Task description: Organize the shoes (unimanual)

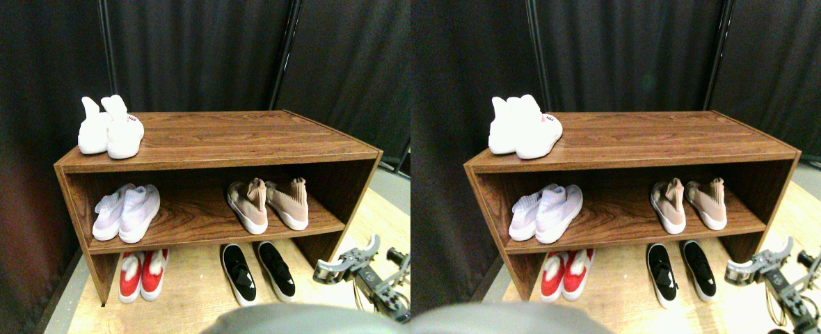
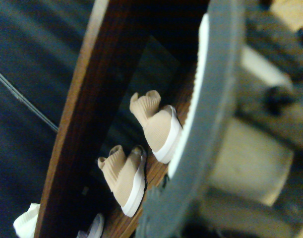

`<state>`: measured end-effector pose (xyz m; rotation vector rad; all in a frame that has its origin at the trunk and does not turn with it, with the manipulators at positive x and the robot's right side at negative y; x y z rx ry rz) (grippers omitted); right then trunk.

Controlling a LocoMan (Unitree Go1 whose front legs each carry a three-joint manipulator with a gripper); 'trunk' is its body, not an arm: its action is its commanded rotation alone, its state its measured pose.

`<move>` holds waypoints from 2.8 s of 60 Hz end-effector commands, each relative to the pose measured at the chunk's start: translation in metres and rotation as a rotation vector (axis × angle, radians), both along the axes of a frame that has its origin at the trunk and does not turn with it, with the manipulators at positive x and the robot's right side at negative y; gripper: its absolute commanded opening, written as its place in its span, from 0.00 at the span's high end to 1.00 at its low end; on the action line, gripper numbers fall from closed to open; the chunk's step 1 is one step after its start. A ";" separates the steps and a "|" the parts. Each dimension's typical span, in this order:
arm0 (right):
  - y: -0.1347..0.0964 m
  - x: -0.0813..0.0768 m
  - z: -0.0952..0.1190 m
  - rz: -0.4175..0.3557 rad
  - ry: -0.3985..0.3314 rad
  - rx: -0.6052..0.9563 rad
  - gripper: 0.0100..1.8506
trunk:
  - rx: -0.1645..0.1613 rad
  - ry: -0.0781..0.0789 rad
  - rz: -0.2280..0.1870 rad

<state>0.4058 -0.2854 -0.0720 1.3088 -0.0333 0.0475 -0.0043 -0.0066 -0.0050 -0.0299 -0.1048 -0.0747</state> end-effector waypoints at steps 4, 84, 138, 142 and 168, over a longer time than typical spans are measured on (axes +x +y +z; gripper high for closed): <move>-0.010 -0.006 0.019 0.011 -0.072 -0.065 0.25 | -0.021 0.027 -0.006; -0.071 0.128 -0.021 -0.280 0.032 0.009 0.97 | -0.060 0.025 0.035; 0.003 0.115 -0.032 -0.179 0.134 0.028 0.97 | -0.140 0.037 0.106; 0.007 0.115 -0.034 -0.182 0.131 0.014 0.97 | -0.144 0.039 0.109; 0.015 0.118 -0.039 -0.197 0.122 0.027 0.97 | -0.141 0.044 0.109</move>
